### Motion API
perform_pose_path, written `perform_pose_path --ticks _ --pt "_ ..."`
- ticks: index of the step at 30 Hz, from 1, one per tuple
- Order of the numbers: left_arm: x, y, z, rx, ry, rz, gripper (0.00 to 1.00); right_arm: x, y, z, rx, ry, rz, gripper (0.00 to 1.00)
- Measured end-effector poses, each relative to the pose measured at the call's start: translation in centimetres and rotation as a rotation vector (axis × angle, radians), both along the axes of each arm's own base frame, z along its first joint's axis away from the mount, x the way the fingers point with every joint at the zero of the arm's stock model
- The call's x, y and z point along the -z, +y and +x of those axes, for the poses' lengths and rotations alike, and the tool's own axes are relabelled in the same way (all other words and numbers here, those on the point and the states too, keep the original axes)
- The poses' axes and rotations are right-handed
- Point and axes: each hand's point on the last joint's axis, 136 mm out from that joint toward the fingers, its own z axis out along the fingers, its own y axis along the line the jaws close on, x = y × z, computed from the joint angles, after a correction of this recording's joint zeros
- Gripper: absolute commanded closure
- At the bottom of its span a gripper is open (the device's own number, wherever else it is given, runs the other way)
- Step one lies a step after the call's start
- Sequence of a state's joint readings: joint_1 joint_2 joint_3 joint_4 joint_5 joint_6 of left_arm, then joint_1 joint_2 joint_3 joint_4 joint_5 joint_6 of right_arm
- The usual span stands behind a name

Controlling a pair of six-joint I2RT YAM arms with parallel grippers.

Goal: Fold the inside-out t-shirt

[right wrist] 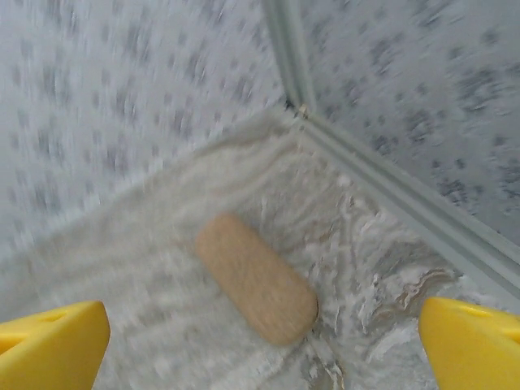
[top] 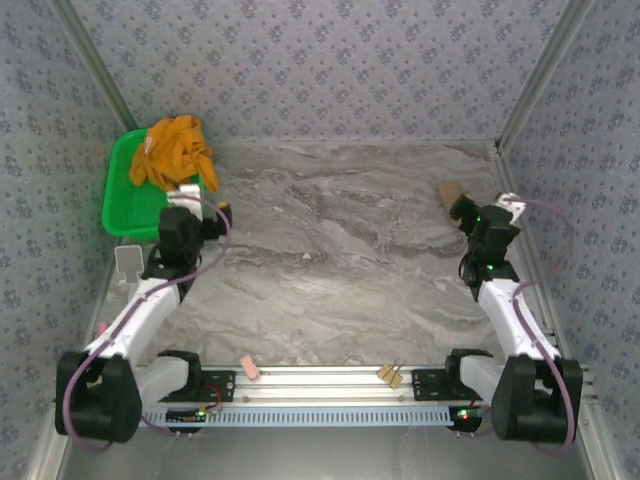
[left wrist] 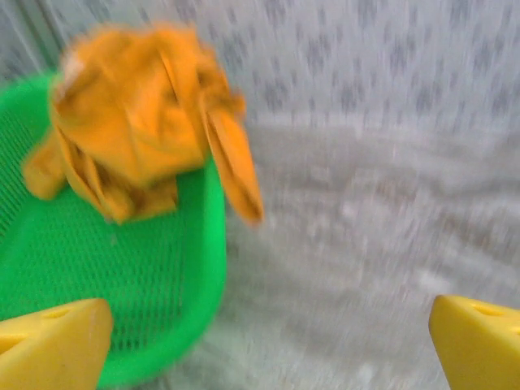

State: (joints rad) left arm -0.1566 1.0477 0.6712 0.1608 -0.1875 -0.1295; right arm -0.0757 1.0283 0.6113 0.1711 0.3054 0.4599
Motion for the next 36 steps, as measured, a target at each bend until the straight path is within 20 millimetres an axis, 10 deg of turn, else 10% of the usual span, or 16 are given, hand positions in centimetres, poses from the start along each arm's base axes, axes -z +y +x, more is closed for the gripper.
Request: perform_pose_path --ticks 3,9,13,21,23,28,36 --pt "-7.2 0.4 0.4 -0.035 -0.102 -0.08 0.0 -0.3 0.6 -0.4 0.032 0.0 0.09 0.03" --pt "-9.7 2.9 7.7 -0.138 0.028 -0.103 0.0 4.3 6.7 1.9 -0.129 0.222 0.11 0.0" --pt "-3.6 5.2 14.4 -0.215 0.23 -0.072 0.0 5.3 10.2 3.1 -0.243 0.292 0.088 0.0" --pt "8.2 9.8 18.1 -0.338 0.516 -0.142 0.0 5.1 12.9 3.7 -0.369 0.338 0.07 0.0" --pt "8.8 10.9 19.4 -0.351 0.521 -0.168 0.14 5.1 13.3 3.5 -0.387 0.348 0.06 0.03" --pt "8.2 10.9 22.8 -0.311 0.485 -0.21 0.97 5.0 13.7 2.6 -0.418 0.378 0.033 0.09" --pt "2.2 7.5 22.0 -0.163 0.416 -0.265 1.0 0.0 13.4 0.9 -0.429 0.253 0.009 0.1"
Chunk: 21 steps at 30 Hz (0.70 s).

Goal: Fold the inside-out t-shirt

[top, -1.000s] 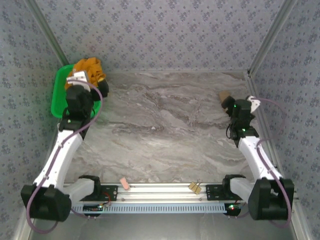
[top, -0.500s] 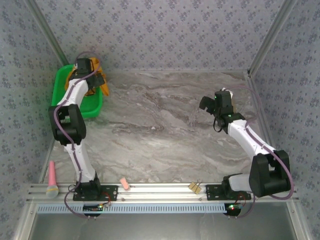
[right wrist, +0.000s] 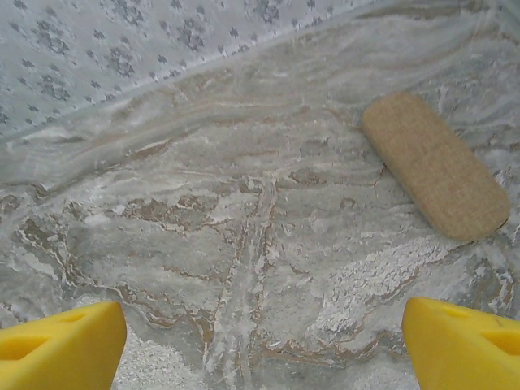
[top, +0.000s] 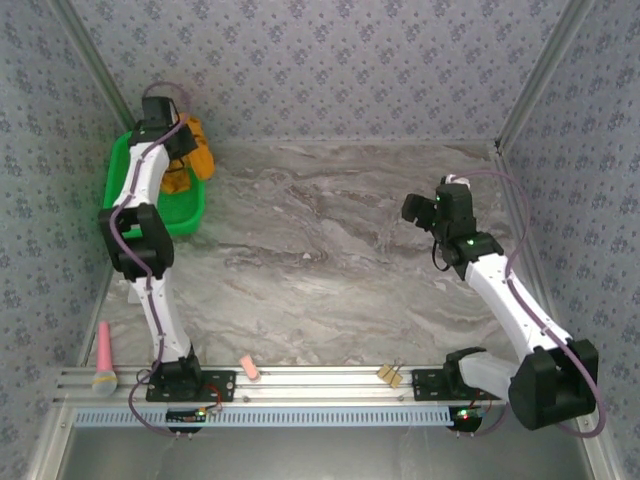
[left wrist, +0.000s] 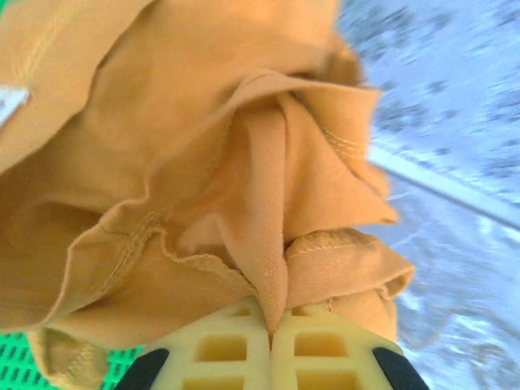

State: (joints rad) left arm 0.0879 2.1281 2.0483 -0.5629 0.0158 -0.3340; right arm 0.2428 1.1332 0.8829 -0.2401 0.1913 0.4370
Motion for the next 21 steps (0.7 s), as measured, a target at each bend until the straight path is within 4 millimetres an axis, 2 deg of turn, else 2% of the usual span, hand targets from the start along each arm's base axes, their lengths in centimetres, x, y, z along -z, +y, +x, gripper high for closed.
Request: perform_pose_path --ticks 2,3,5,6,7,8,9,10,12,13,15,17,19,21 --pt "-3.8 -1.4 -0.8 0.054 -0.064 -0.02 1.0 -0.6 -0.1 -0.1 0.003 -0.009 -0.006 0.09" --pt "-6.6 -2.5 -1.3 0.094 -0.107 -0.023 1.0 -1.0 -0.2 -0.1 0.005 -0.011 -0.011 0.09" --pt "-12.1 -5.7 -2.3 0.193 -0.203 -0.008 1.0 -1.8 -0.4 0.0 0.013 -0.021 -0.017 0.08" --pt "-15.0 -8.1 -3.2 0.257 -0.257 0.007 0.95 -2.5 -0.5 0.1 0.019 -0.032 -0.019 0.08" --pt "-17.5 -11.4 -4.6 0.336 -0.306 0.019 0.79 -3.1 -0.6 0.2 0.024 -0.046 -0.019 0.07" --pt "-19.0 -14.3 -6.1 0.409 -0.338 0.027 0.54 -3.6 -0.7 0.2 0.029 -0.058 -0.018 0.06" --pt "-20.4 -18.2 -8.2 0.502 -0.37 0.022 0.36 -4.1 -0.8 0.3 0.032 -0.068 -0.016 0.06" --pt "-21.2 -22.2 -10.7 0.609 -0.395 0.007 0.28 -4.4 -0.9 0.3 0.035 -0.075 -0.014 0.05" --pt "-20.5 -29.0 -15.5 0.81 -0.405 -0.043 0.12 -4.4 -1.2 0.3 0.044 -0.074 -0.013 0.05" --pt "-18.9 -31.9 -18.1 0.916 -0.379 -0.077 0.06 -4.1 -1.5 0.3 0.05 -0.062 -0.012 0.04" --pt "-14.8 -35.1 -21.5 1.058 -0.29 -0.133 0.0 -3.2 -1.8 0.3 0.051 -0.029 -0.008 0.04" --pt "-9.2 -36.1 -23.4 1.126 -0.154 -0.189 0.0 -2.2 -1.7 0.4 0.032 0.01 0.003 0.04" --pt "-3.4 -35.6 -25.0 1.136 0.002 -0.234 0.0 -0.8 -0.9 0.7 -0.013 0.056 0.011 0.04" --pt "0.1 -34.5 -26.6 1.121 0.106 -0.254 0.0 0.8 0.7 1.0 -0.085 0.107 0.015 0.04"
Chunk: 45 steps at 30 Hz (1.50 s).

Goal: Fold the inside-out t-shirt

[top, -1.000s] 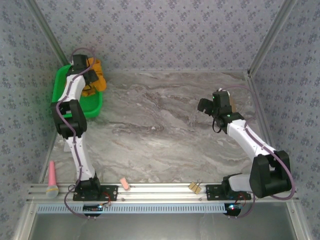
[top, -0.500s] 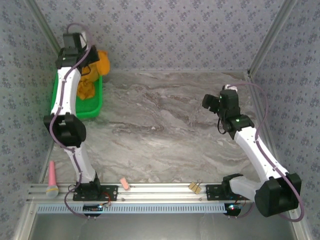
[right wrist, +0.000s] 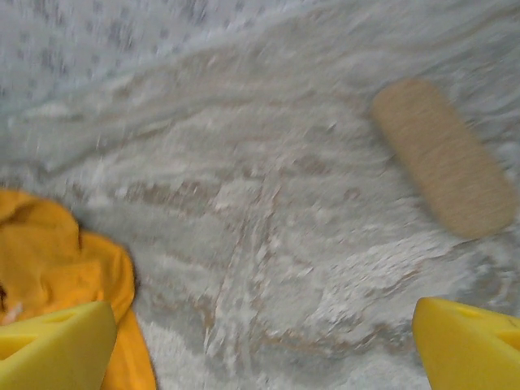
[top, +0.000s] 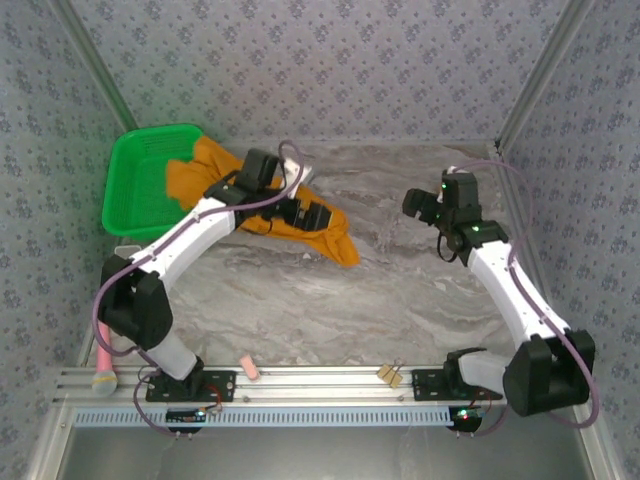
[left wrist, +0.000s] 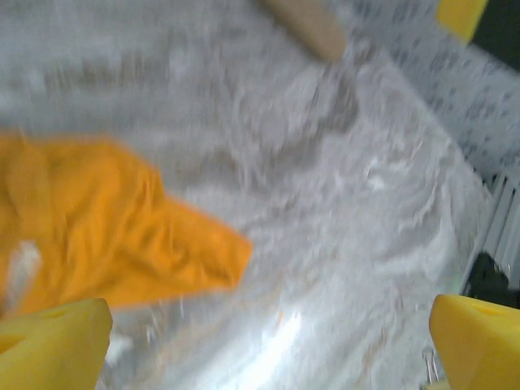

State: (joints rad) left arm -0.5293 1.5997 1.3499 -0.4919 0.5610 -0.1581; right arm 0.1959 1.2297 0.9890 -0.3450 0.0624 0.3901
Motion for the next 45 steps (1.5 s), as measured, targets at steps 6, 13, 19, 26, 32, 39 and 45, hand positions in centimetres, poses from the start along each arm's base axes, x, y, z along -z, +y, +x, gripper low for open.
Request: perform_pose_path --ticks 6,13,19,26,32,39,45 --pt "-1.8 6.4 -0.3 -0.246 -0.111 0.094 0.0 3.9 10.4 2.6 -0.34 0.15 -0.028 0.04" --pt "-2.4 18.8 3.3 -0.727 -0.095 0.15 0.0 9.4 24.0 6.5 -0.594 0.201 -0.09 0.09" --pt "1.2 19.8 1.4 -0.747 0.015 0.221 0.0 15.7 26.8 7.3 -0.624 0.295 -0.143 0.83" --pt "2.1 19.8 0.6 -0.737 0.045 0.233 0.0 12.4 23.6 9.2 -0.569 0.283 -0.031 1.0" --pt "1.7 18.7 0.5 -0.698 0.062 0.177 0.0 -7.1 17.1 9.6 -0.466 -0.073 0.062 1.0" --pt "1.6 15.7 1.3 -0.619 0.068 0.098 0.0 -23.6 8.2 -2.1 -0.337 -0.521 0.072 1.0" --pt "3.3 11.7 1.6 -0.511 0.117 0.097 0.0 -3.5 10.4 -1.9 -0.407 -0.069 0.026 0.62"
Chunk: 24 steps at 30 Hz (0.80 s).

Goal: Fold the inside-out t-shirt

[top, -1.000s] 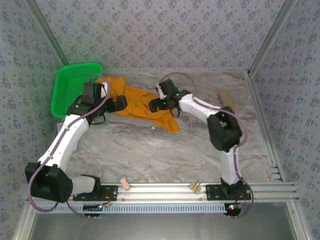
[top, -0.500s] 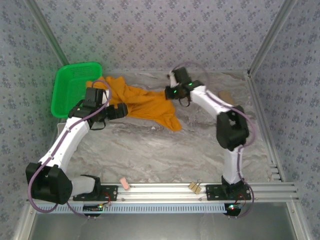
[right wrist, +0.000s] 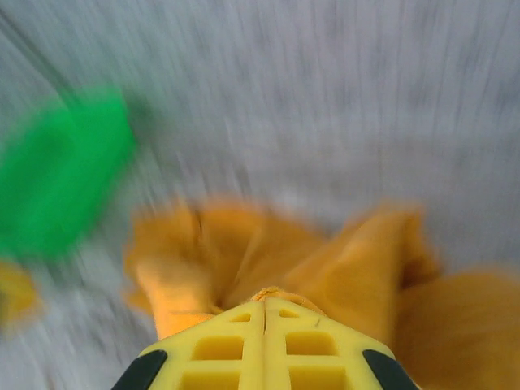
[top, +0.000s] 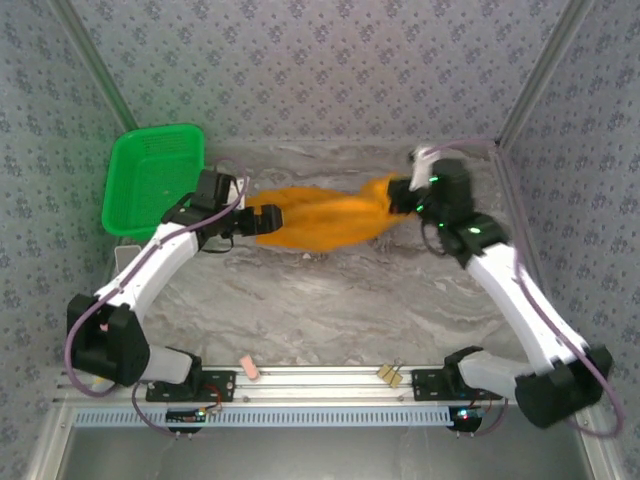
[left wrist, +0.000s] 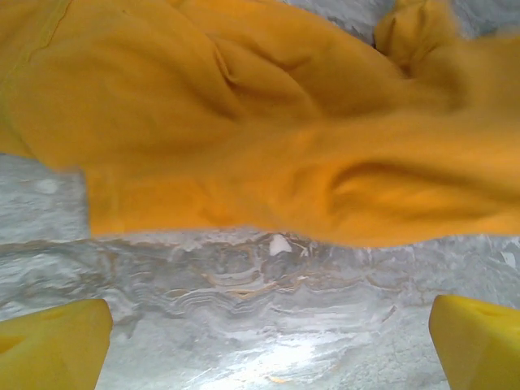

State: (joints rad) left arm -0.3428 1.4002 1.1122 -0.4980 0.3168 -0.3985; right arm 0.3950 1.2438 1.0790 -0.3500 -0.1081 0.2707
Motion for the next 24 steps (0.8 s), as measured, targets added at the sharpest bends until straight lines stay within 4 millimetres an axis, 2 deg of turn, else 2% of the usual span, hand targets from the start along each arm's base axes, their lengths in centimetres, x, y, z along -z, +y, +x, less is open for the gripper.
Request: perform_pose_path --ticks 1,2,3,4,5,7,11,13,14,16,19,20,21,22,23,24 --pt "0.4 -0.6 0.0 0.016 0.012 -0.002 0.0 5.3 0.3 -0.5 -0.011 0.14 -0.049 0.54" --pt "0.9 -1.1 0.0 0.029 0.024 -0.001 0.0 10.4 0.0 -1.8 -0.017 0.287 -0.107 0.49" --pt "1.2 -1.5 0.0 0.04 0.035 0.002 0.0 14.0 -0.7 -3.5 -0.015 0.402 -0.156 0.45" --pt "1.5 -1.9 0.0 0.05 0.044 0.005 0.0 16.2 -1.7 -5.2 -0.007 0.493 -0.196 0.41" --pt "1.9 -2.5 0.1 0.062 0.052 0.006 0.0 17.1 -2.8 -6.5 0.013 0.555 -0.216 0.38" --pt "2.3 -3.6 0.2 0.088 0.062 0.008 0.0 16.0 -4.3 -6.5 0.059 0.563 -0.193 0.34" --pt "3.5 -7.0 0.5 0.159 0.076 0.01 0.01 10.4 -7.4 -2.2 0.186 0.432 -0.102 0.33" --pt "4.6 -8.4 0.7 0.179 0.09 0.028 0.02 9.0 -8.6 -0.3 0.237 0.389 -0.082 0.33" --pt "5.3 -9.0 0.7 0.182 0.102 0.039 0.02 9.0 -9.0 0.5 0.261 0.384 -0.08 0.33" --pt "7.1 -9.4 0.8 0.169 0.133 0.066 0.02 10.2 -9.3 1.6 0.291 0.412 -0.085 0.32" --pt "9.6 -8.7 0.9 0.12 0.181 0.122 0.02 13.8 -9.4 2.2 0.315 0.499 -0.109 0.34" --pt "10.2 -8.2 0.9 0.103 0.189 0.139 0.02 15.2 -9.5 2.2 0.323 0.529 -0.123 0.38" --pt "10.8 -7.6 0.8 0.086 0.196 0.158 0.06 16.3 -9.6 2.3 0.33 0.554 -0.131 0.51" --pt "11.1 -7.3 0.8 0.074 0.2 0.17 0.13 17.3 -9.6 2.4 0.332 0.575 -0.134 0.66" --pt "11.5 -6.8 0.9 0.06 0.203 0.185 0.25 18.1 -9.5 2.5 0.326 0.59 -0.135 0.82" --pt "11.9 -6.5 1.1 0.046 0.208 0.195 0.44 18.9 -9.3 2.7 0.317 0.604 -0.127 0.96"
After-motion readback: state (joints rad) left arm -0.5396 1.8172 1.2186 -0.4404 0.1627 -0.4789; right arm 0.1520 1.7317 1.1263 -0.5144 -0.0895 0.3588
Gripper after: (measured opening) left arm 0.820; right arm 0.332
